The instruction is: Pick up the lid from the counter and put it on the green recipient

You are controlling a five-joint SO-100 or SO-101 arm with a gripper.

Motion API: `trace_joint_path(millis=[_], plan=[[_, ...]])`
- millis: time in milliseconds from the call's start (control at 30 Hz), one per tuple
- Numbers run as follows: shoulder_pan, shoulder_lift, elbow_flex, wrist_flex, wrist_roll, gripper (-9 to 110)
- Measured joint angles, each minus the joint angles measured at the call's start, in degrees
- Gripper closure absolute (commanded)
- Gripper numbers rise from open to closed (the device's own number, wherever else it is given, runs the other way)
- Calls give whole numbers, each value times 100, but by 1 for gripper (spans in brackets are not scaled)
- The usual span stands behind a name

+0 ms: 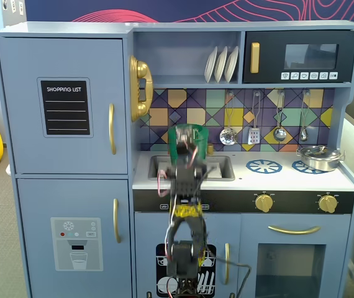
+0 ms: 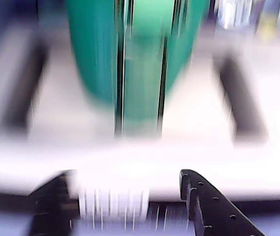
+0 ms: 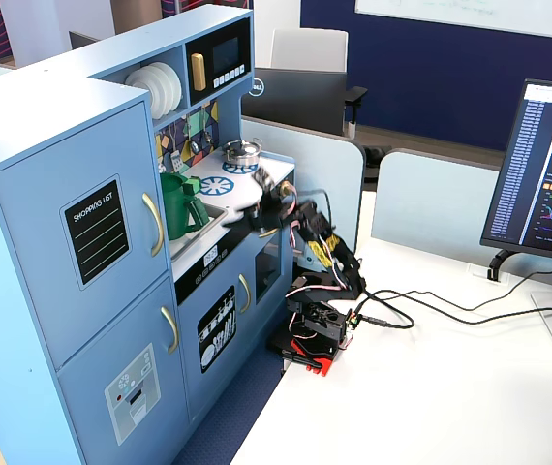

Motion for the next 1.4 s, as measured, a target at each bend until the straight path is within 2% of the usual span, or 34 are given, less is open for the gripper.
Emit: trace_joint_path(millis=[200, 400, 567, 700, 933, 1400], plan=[[9, 1107, 2883, -88, 413, 100], [9, 1819, 4491, 229, 861, 99], [-105, 2004, 5001, 1151, 1081, 99], [-220, 2048, 5124, 1846, 694, 98], [-316, 2074, 5089, 1854, 1081, 97], [-176, 2074, 5089, 1854, 1090, 96]])
